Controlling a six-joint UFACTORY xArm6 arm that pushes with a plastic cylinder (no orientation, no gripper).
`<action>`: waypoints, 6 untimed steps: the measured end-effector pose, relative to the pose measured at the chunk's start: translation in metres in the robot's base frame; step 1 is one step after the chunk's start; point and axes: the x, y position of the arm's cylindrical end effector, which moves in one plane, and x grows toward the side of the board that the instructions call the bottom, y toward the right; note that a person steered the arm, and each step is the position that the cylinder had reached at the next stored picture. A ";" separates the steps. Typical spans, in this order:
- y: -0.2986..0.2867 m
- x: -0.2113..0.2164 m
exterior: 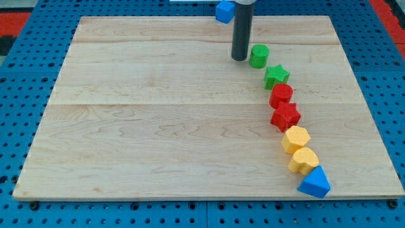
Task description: Move your arm to the top right
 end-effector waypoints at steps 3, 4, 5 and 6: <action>0.010 -0.014; -0.001 -0.034; 0.005 -0.071; 0.072 -0.093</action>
